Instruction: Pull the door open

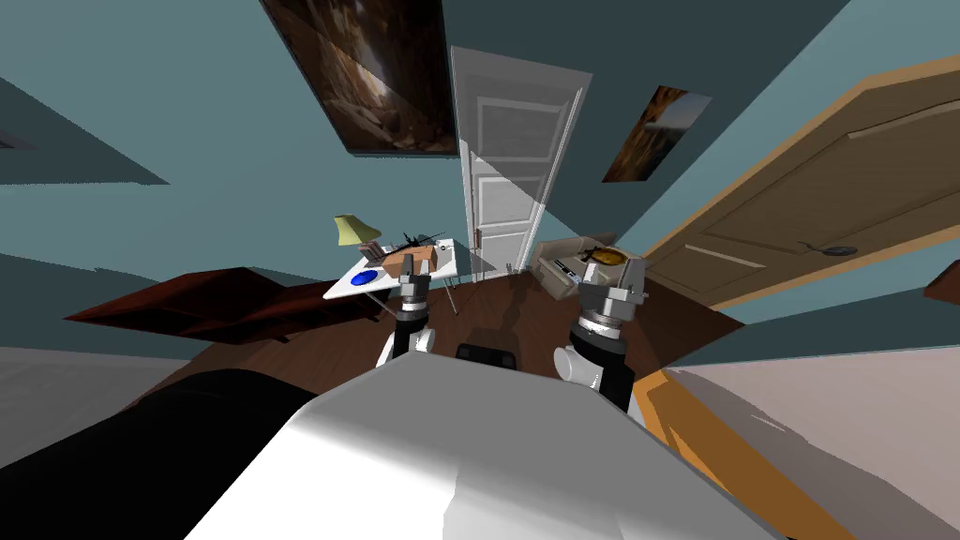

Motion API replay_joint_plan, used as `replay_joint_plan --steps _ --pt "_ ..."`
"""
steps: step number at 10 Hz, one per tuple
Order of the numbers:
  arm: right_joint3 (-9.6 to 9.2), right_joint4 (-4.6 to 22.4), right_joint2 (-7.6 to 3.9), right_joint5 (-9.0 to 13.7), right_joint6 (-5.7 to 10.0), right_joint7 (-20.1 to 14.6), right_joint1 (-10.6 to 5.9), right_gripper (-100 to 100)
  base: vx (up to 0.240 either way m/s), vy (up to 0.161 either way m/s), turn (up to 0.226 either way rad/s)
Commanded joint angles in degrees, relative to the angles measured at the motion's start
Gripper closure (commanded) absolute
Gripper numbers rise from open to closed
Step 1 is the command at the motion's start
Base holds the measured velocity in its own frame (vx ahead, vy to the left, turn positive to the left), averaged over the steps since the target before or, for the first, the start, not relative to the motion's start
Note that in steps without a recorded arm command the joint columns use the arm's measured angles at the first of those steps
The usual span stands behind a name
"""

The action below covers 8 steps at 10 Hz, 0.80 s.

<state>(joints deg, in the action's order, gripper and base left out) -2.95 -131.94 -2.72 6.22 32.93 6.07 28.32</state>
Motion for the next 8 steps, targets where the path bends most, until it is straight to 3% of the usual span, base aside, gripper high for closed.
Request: replay_joint_plan --steps 1,4,8 --pt "0.43 1.79 -0.32 0.89 0.37 -1.39 -0.56 -100 0.043 -0.005 0.197" --pt "1.34 5.64 -0.89 2.79 1.15 -4.39 -1.77 -100 0.086 -0.026 0.259" --pt "2.40 10.09 -1.45 4.99 2.06 -7.85 -3.17 -100 0.072 -0.027 0.193"
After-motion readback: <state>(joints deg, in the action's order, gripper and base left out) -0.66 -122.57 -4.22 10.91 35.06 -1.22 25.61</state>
